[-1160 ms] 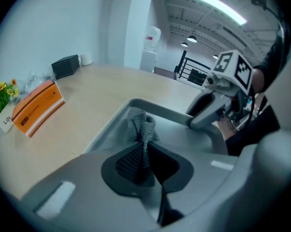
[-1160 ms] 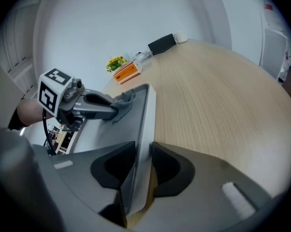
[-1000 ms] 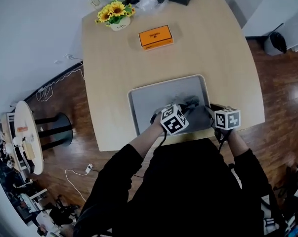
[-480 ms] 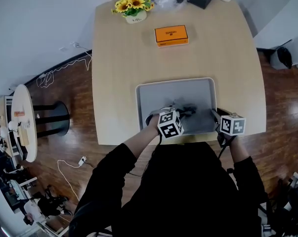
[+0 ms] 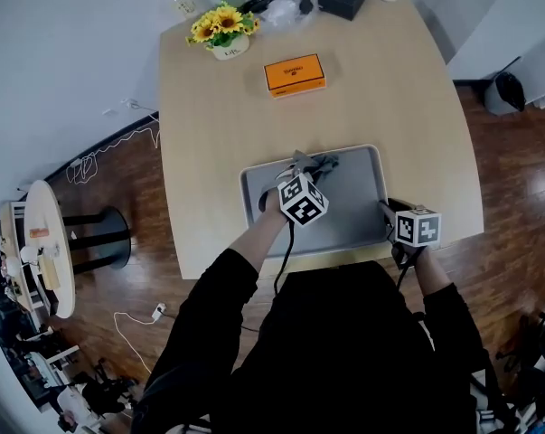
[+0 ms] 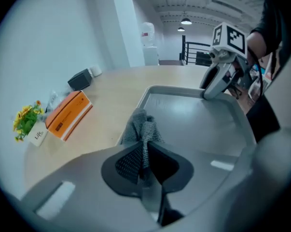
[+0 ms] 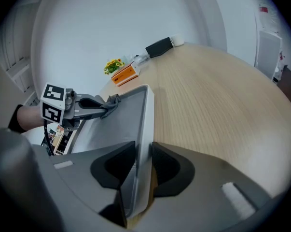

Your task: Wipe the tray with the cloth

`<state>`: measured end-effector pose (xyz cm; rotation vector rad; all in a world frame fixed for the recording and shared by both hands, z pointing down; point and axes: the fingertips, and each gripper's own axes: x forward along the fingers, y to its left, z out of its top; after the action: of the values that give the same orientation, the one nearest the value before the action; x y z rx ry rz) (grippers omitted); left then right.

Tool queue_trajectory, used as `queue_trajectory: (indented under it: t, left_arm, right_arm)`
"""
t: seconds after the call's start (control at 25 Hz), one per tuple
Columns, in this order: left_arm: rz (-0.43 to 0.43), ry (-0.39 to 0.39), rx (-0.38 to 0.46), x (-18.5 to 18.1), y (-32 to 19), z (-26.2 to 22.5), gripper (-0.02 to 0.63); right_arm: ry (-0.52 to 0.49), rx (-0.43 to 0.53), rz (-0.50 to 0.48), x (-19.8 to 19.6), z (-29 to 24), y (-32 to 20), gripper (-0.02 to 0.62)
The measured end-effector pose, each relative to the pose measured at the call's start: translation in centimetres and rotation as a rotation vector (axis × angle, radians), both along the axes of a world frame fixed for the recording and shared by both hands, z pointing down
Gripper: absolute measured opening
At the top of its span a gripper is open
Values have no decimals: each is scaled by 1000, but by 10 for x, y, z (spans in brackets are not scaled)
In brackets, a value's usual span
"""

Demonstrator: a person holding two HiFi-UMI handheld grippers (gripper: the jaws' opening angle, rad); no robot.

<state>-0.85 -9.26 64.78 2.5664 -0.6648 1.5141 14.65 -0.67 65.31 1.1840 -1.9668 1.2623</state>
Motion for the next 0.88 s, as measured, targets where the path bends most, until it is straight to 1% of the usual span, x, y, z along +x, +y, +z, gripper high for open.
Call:
queue_trajectory:
  t: [0.08, 0.16, 0.32, 0.4, 0.52, 0.6, 0.68, 0.72, 0.8, 0.88]
  left_arm:
    - [-23, 61, -26, -2, 19, -3, 6]
    - [-12, 102, -64, -6, 46, -6, 6]
    - [72, 112, -102, -12, 106, -6, 6]
    - [107, 123, -135, -13, 138, -6, 6]
    - [166, 148, -247, -12, 180, -4, 6]
    - [229, 159, -307, -13, 193, -3, 6]
    - [282, 169, -333, -17, 184, -2, 6]
    - [288, 175, -335, -19, 171, -2, 6]
    - [248, 181, -307, -26, 128, -2, 6]
    - [165, 169, -257, -37, 75, -2, 6]
  right_arm:
    - [0, 1, 1, 1, 0, 1, 112]
    - [3, -1, -2, 2, -1, 2, 112]
    - [3, -6, 0, 2, -1, 2, 112]
    - [0, -6, 7, 1, -1, 3, 112]
    - [8, 6, 5, 0, -1, 3, 112]
    - [12, 7, -1, -1, -1, 2, 112]
    - [11, 3, -5, -2, -1, 1, 112]
    - [14, 2, -6, -1, -1, 0, 112]
    - [21, 3, -10, 0, -1, -1, 112]
    - [20, 5, -9, 0, 0, 0, 112]
